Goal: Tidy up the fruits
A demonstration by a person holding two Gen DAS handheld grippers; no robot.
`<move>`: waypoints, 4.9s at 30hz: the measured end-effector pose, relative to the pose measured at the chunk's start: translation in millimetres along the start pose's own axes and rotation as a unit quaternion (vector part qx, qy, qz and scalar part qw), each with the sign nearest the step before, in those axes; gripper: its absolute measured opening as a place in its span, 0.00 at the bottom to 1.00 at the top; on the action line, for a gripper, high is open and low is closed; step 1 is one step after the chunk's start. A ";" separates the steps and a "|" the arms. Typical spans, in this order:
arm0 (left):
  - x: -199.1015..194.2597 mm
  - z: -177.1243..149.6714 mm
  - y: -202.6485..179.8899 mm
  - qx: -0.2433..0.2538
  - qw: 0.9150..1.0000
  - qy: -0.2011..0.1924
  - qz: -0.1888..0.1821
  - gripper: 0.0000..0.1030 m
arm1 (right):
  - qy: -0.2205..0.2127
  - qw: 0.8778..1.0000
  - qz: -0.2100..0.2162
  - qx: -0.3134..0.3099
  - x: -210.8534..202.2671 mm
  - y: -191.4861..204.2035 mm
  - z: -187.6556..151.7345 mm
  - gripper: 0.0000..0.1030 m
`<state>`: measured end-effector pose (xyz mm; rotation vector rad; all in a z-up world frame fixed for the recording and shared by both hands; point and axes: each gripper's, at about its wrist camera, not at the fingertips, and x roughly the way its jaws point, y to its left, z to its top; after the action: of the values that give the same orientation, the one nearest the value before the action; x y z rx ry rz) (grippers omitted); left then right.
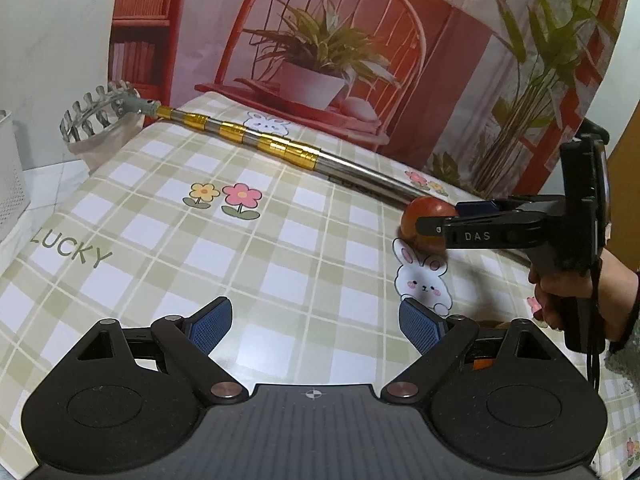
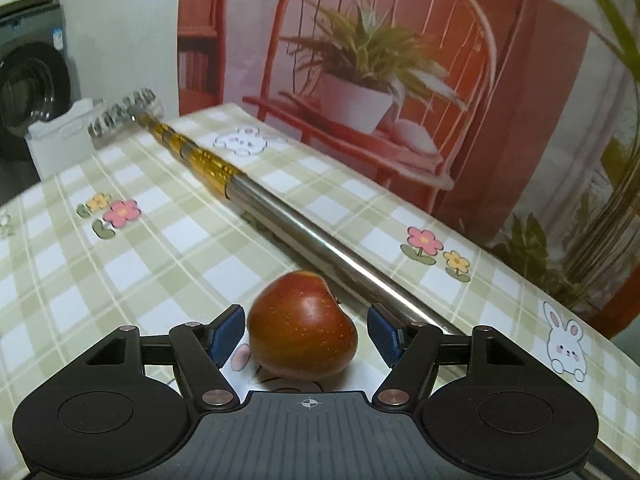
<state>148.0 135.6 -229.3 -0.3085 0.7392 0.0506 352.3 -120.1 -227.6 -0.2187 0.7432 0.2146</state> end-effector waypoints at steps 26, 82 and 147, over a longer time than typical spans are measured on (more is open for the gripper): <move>-11.3 -4.1 -20.2 0.030 0.999 -0.007 -0.017 0.89 | -0.065 0.996 0.054 0.030 -118.2 -13.9 -39.6 0.58; -26.1 -15.3 -50.3 0.063 0.997 0.003 -0.054 0.90 | -0.058 0.987 0.060 0.139 -220.1 12.2 -154.6 0.58; -269.5 3.3 -168.4 0.245 0.946 -0.203 -0.055 1.00 | -0.258 0.931 -0.068 0.247 -457.5 12.7 -128.9 1.00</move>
<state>-23.4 -7.1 -2.9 0.1383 0.3044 -0.1722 -61.9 -195.7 -6.7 0.2634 0.2373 -0.0546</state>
